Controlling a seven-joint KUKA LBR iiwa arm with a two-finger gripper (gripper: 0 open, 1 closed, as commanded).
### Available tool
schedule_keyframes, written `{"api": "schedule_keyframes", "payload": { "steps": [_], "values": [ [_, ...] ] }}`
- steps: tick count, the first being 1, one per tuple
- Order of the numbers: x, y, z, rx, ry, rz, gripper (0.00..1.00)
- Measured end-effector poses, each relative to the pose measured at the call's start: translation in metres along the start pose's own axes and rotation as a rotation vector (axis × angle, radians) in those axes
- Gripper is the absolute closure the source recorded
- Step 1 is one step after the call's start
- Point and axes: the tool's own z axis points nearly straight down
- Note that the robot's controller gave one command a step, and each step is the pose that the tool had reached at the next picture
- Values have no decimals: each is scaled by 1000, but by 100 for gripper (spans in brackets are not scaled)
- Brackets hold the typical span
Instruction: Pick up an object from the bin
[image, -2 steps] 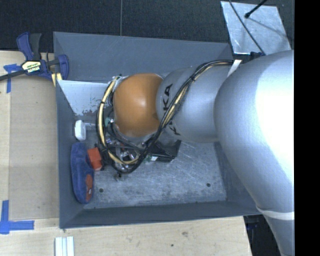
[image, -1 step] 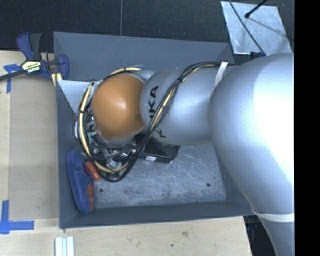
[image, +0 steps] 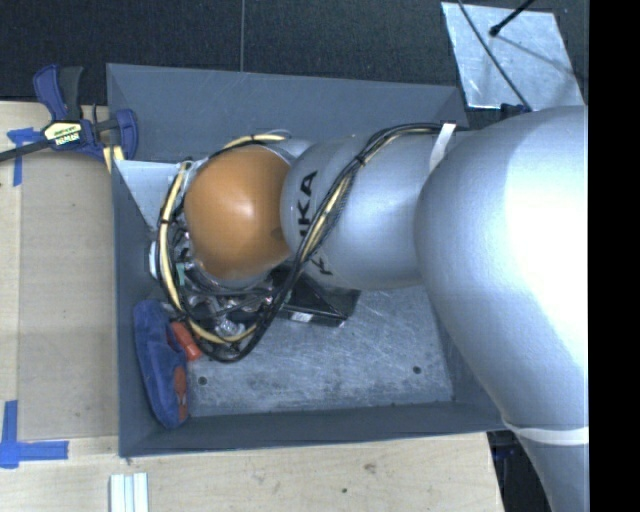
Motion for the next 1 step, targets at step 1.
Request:
{"api": "schedule_keyframes", "payload": {
  "steps": [1],
  "values": [
    [1,-1,0,0,0,6,0]
  ]
}}
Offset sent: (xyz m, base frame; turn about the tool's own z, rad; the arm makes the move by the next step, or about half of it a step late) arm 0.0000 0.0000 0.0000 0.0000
